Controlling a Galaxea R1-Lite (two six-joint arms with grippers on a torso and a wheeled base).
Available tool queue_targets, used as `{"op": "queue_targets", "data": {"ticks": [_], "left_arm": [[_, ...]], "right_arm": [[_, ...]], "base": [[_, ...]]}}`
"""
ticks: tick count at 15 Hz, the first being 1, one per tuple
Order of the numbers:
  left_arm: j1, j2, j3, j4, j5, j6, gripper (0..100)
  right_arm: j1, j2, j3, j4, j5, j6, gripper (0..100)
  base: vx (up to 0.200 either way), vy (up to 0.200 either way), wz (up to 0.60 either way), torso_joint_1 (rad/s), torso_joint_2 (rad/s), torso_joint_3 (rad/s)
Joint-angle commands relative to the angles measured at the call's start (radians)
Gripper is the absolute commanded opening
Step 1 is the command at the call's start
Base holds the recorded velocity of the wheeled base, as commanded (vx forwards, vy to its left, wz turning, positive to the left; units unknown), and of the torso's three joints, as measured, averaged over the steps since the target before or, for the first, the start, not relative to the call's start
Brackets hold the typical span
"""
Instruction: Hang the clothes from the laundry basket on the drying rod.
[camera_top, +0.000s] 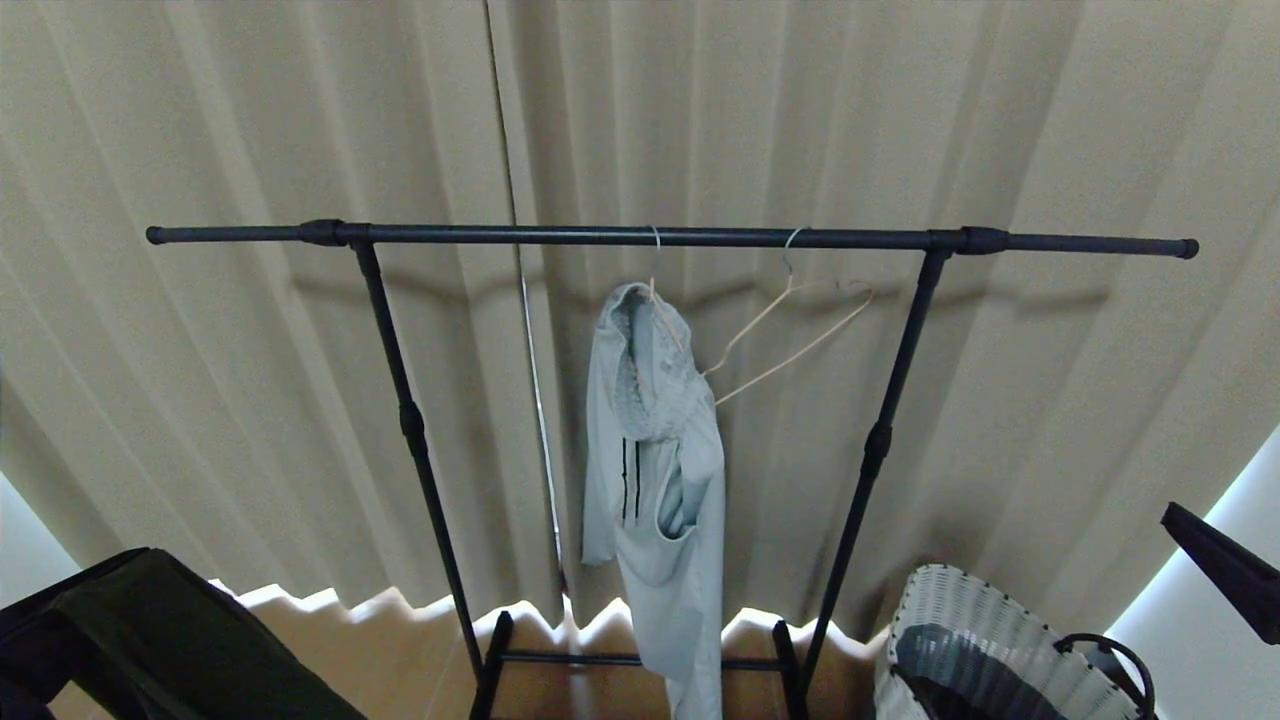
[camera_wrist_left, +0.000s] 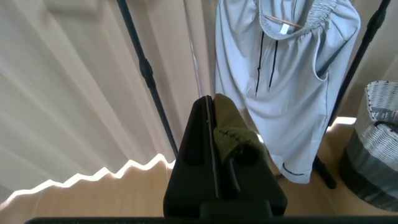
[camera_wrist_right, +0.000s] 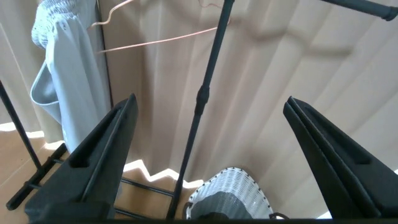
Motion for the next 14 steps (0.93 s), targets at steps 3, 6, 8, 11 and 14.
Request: {"op": "queue_targets", "data": {"ticks": [3,6,8,11,14], "left_arm": [[0.0,0.003,0.001,0.0,0.0,0.0,0],[0.0,0.003,0.009,-0.002,0.0,0.001,0],[-0.017,0.0,0.014,-0.005,-0.007,0.003,0],[-0.028,-0.005,0.014,-0.003,-0.017,0.001,0],[-0.028,-0.005,0.012,-0.002,-0.017,0.0,0]], "right_arm": [[0.0,0.003,0.0,0.001,0.0,-0.001,100],[0.0,0.003,0.0,0.001,0.0,-0.001,100],[0.0,0.003,0.0,0.001,0.0,-0.001,100],[0.0,0.003,0.002,0.001,0.0,-0.001,100],[0.0,0.003,0.002,0.007,0.0,-0.001,100]], "base": [[0.2,0.0,0.0,0.006,-0.01,0.004],[0.2,0.0,0.0,0.012,0.0,0.002],[0.0,0.0,0.0,0.0,0.0,0.0],[0.0,0.0,0.0,0.0,0.0,0.0],[0.0,0.133,0.0,-0.005,0.0,0.002]]}}
